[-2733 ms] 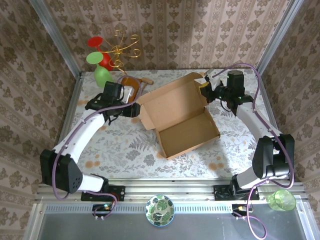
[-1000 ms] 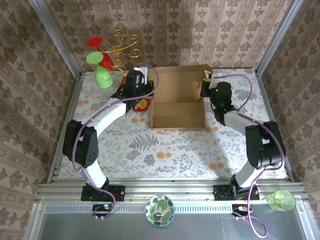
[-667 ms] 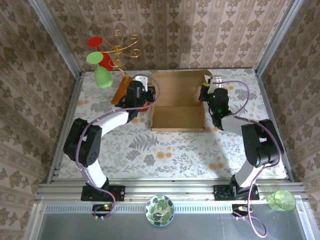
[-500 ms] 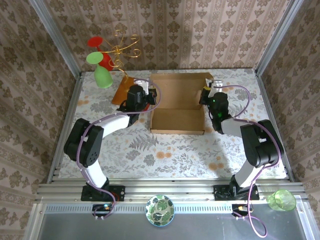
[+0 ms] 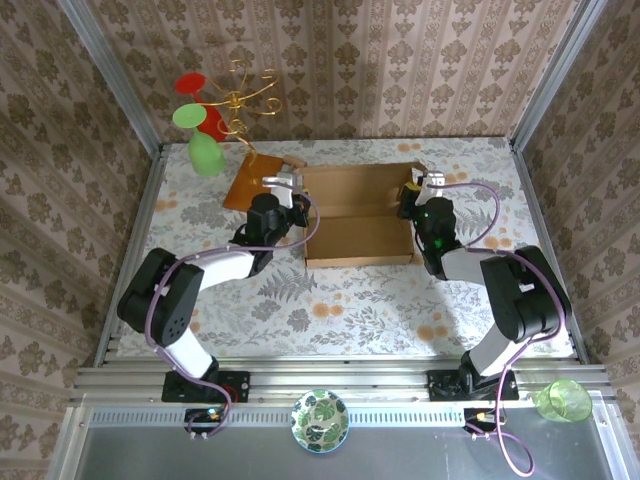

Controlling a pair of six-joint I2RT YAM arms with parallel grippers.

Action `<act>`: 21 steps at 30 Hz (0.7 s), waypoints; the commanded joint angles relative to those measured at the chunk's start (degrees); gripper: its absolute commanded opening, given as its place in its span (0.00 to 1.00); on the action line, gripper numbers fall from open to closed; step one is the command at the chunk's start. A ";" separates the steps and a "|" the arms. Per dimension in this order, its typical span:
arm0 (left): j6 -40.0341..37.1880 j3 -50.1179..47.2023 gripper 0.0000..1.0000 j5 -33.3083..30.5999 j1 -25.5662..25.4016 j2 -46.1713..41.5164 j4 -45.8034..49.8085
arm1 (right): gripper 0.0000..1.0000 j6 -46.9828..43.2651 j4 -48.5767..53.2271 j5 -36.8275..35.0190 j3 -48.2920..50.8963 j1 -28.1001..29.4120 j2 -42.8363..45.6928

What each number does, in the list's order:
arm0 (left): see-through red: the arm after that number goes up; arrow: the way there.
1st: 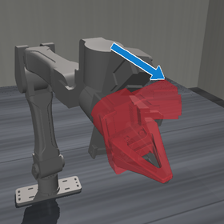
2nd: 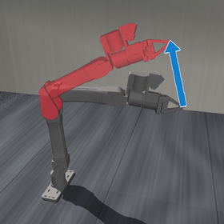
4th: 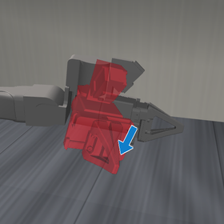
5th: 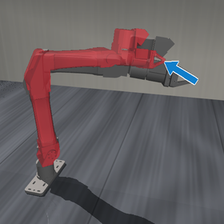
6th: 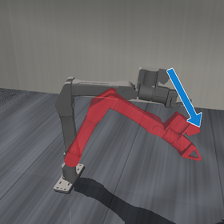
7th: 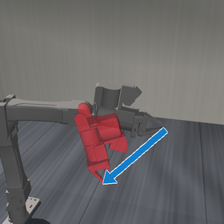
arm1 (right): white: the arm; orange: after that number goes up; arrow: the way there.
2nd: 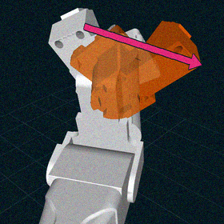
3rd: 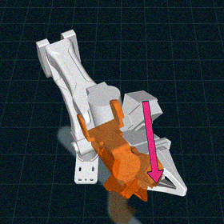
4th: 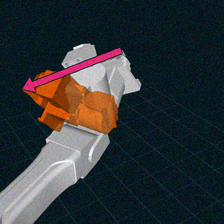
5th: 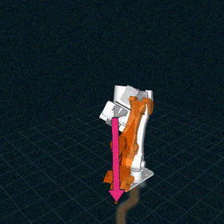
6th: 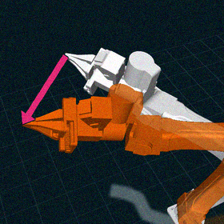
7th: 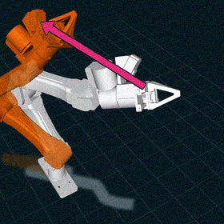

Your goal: Fold the paper box

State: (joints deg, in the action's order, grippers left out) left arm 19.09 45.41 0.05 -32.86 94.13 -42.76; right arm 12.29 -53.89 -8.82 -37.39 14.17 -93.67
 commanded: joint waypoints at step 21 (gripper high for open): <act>-2.84 -11.26 0.00 -4.99 -6.49 -4.29 -8.92 | 0.30 4.58 8.88 -2.85 7.76 1.03 10.45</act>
State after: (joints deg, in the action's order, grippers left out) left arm 16.69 35.64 -4.78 -38.37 91.24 -51.37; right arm 15.68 -47.37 -10.31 -30.37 14.55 -86.02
